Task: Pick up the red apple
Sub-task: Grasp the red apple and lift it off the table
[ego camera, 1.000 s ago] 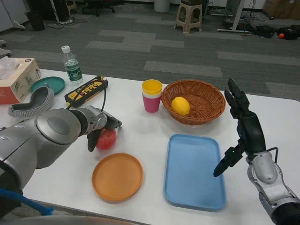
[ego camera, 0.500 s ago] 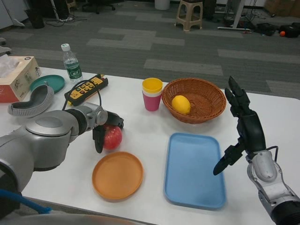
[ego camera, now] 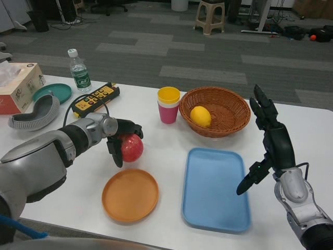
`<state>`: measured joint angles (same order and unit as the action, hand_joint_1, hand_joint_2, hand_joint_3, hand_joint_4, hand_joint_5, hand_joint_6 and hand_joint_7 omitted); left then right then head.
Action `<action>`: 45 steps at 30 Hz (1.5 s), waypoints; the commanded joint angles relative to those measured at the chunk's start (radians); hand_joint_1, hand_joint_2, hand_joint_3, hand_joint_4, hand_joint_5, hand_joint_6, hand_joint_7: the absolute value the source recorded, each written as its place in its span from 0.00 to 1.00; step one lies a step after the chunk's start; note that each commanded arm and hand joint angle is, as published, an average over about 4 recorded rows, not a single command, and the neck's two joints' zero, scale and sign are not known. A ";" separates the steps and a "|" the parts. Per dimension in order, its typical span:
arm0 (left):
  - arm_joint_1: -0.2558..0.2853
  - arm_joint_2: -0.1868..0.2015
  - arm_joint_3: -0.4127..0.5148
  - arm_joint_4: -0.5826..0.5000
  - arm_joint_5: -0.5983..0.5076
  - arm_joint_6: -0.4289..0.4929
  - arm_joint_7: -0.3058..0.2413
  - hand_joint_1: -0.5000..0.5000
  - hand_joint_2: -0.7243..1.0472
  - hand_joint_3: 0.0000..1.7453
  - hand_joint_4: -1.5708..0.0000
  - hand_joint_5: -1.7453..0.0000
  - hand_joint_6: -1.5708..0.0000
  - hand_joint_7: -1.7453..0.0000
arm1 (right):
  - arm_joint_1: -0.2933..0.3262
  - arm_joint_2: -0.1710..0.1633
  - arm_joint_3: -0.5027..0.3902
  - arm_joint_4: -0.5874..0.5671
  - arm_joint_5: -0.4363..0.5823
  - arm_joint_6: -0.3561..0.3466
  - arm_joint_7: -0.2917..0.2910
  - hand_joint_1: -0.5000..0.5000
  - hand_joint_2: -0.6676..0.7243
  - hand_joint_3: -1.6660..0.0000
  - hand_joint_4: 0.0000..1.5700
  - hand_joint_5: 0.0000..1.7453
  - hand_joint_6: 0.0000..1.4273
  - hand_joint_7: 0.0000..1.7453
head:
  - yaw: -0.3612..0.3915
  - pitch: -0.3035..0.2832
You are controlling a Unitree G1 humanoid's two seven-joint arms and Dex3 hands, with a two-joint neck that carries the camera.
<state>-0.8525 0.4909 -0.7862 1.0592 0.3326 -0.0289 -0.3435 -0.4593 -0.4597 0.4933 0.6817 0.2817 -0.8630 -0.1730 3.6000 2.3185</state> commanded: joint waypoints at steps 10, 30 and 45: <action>0.066 0.032 0.234 -0.038 -0.006 0.003 -0.023 0.00 1.00 0.05 0.40 0.24 0.32 0.36 | -0.001 -0.006 -0.001 0.007 0.010 -0.005 -0.005 0.08 0.91 1.00 0.00 0.00 0.00 0.00 | 0.024 -0.002; 0.131 0.049 0.303 -0.236 -0.008 0.029 -0.041 0.00 1.00 0.05 0.38 0.24 0.32 0.36 | -0.004 -0.004 0.000 0.012 0.010 -0.005 -0.005 0.08 0.91 1.00 0.00 0.00 0.00 0.00 | 0.028 -0.006; 0.346 0.066 0.433 -0.668 0.006 0.129 -0.059 0.00 1.00 0.05 0.38 0.24 0.32 0.34 | -0.005 -0.005 -0.002 0.016 0.011 -0.005 -0.005 0.08 0.91 1.00 0.00 0.00 0.00 0.00 | 0.028 -0.005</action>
<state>-0.5370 0.5502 -0.3762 0.4295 0.3349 0.0943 -0.3939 -0.4629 -0.4599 0.4942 0.6966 0.2821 -0.8670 -0.1733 3.6271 2.3133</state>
